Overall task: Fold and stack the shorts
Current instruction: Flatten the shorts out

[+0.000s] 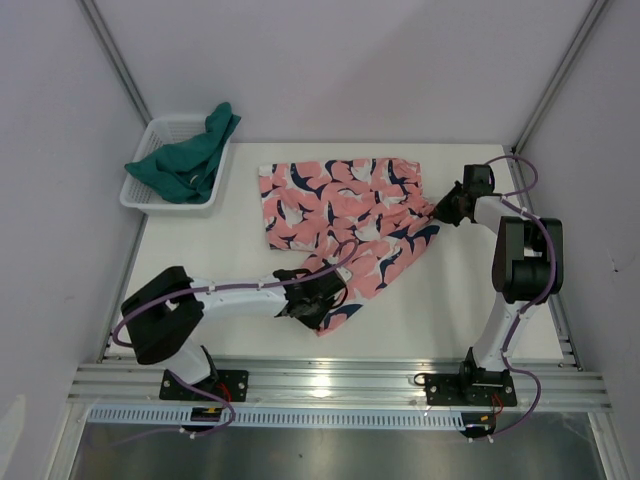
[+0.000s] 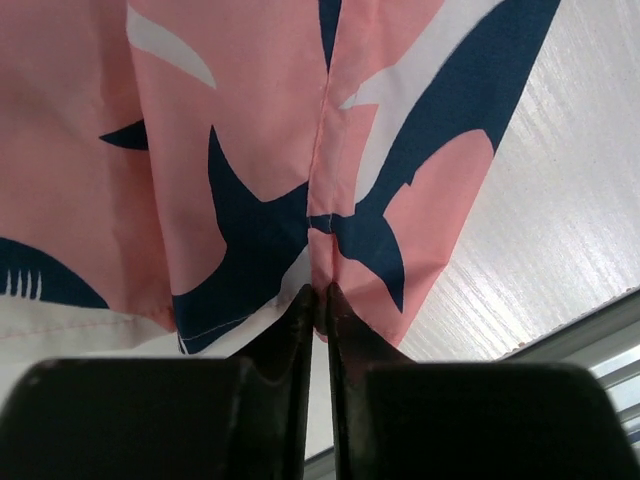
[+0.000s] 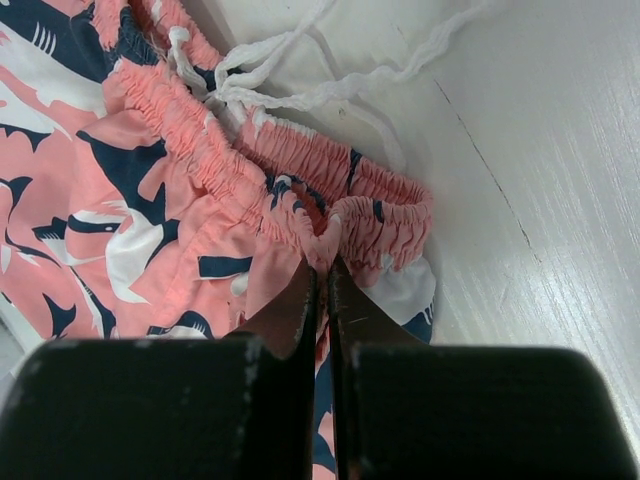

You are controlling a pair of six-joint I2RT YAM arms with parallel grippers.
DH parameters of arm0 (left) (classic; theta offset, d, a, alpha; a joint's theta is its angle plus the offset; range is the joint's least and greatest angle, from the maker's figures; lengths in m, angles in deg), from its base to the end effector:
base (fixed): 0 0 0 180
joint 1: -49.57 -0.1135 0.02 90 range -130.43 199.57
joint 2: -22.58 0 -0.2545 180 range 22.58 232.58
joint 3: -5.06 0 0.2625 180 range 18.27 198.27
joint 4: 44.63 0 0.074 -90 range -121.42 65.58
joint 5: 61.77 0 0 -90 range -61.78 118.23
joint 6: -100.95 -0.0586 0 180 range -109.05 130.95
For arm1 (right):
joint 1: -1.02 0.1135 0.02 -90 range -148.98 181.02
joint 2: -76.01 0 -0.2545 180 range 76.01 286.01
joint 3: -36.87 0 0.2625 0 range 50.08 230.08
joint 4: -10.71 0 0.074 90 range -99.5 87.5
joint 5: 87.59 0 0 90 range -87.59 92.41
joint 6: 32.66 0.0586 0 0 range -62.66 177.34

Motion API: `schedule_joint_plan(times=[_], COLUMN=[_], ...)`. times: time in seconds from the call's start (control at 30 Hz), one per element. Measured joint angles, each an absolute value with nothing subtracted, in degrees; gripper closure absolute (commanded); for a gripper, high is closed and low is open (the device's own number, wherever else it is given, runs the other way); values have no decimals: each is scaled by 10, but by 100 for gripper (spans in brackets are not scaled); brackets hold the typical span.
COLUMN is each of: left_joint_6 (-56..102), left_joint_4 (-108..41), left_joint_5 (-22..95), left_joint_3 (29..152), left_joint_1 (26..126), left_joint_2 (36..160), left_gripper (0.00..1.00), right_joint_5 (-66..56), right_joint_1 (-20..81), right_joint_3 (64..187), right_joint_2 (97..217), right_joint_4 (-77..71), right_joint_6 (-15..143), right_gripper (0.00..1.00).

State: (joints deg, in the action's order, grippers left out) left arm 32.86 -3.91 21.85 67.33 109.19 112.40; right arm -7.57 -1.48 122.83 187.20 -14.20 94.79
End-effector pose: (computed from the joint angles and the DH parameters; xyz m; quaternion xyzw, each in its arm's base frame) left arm 0.1578 -0.2563 0.1237 0.3070 0.9313 -0.0815 0.1782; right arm 0.4339 -0.0088 0.1378 0.2921 0.8903 0.1800 0.2994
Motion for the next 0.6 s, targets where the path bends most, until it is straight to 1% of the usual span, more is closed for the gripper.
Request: schedule_joint_plan(times=[0.03,0.07,0.33,0.6], left_joint_6=[327,325,324,325], left_joint_4=[-42,-43,-36,28], left_joint_5=[220,220,210,166], left_joint_3=[673,674,675,714], left_joint_1=[1092,1092,1092,1092], left_joint_2=[1130,1131,1124,1056], left_gripper=[98,100,100,100], right_joint_5=[-76,-76,-76,-75], right_joint_1=[-15,-15,-16,-16], right_joint_3=[1228,1228,1227,1227], right_joint_2=[1871,1871,1871,1866], right_joint_4=[-142,-142,-142,-148], right_joint_6=[948,948,948,948], right_gripper=[100,100,100,100])
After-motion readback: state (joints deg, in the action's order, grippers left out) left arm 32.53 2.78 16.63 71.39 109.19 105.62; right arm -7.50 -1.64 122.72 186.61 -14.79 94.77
